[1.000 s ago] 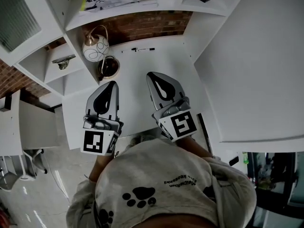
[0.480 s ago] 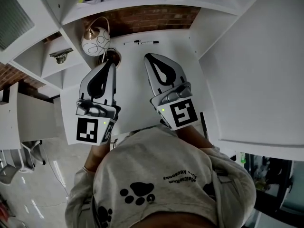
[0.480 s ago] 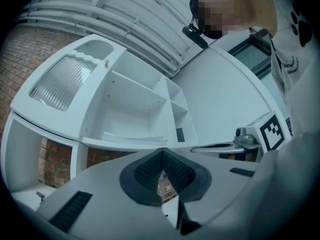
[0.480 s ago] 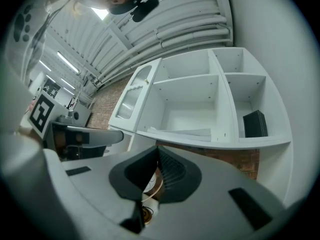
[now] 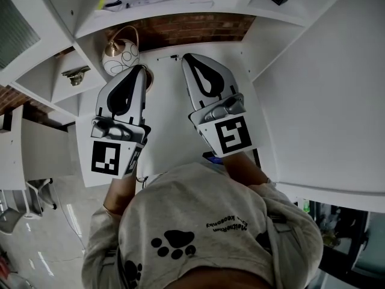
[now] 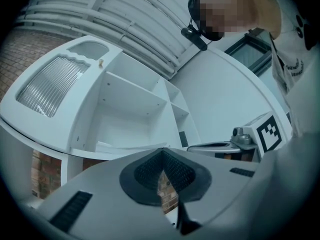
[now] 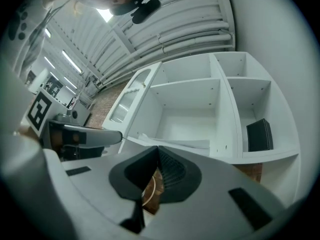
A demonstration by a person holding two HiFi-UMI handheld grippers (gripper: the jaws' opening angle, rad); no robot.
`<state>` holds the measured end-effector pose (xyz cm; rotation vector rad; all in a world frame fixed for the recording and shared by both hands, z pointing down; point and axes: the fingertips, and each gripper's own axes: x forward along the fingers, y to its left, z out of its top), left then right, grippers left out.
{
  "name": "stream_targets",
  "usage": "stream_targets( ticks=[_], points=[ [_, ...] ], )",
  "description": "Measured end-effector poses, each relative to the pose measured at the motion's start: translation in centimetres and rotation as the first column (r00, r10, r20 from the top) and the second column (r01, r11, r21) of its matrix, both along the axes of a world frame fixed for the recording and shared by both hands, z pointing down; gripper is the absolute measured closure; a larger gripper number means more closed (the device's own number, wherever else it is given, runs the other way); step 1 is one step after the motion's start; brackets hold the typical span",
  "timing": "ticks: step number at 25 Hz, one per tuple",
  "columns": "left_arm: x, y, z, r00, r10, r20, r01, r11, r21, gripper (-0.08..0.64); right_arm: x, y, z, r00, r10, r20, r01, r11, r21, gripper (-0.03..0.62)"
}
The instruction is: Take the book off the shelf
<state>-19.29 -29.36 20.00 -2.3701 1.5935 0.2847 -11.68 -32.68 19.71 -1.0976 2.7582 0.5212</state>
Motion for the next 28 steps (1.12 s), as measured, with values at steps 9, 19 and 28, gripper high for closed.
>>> stream_targets(
  ticks=[9, 19, 28],
  points=[
    [0.0, -2.2, -1.7, 0.997, -0.010, 0.075, 0.007, 0.999, 0.040, 0.551, 0.0, -2.6, -2.3, 0.999, 0.007, -0.049, -0.004, 0.997, 0.075, 0.575],
    [-0.3, -4.7, -3.0, 0.996, 0.003, 0.092, -0.007, 0.999, 0.049, 0.551, -1.8, -4.8, -3.4, 0.987, -0.013, -0.162, 0.036, 0.989, 0.140, 0.574],
    [-1.0, -6.8, -3.7, 0.992, 0.001, 0.127, -0.005, 1.000, 0.028, 0.551, -3.7, -7.2, -3.6, 0.922, 0.001, -0.388, 0.083, 0.976, 0.200, 0.566]
  ],
)
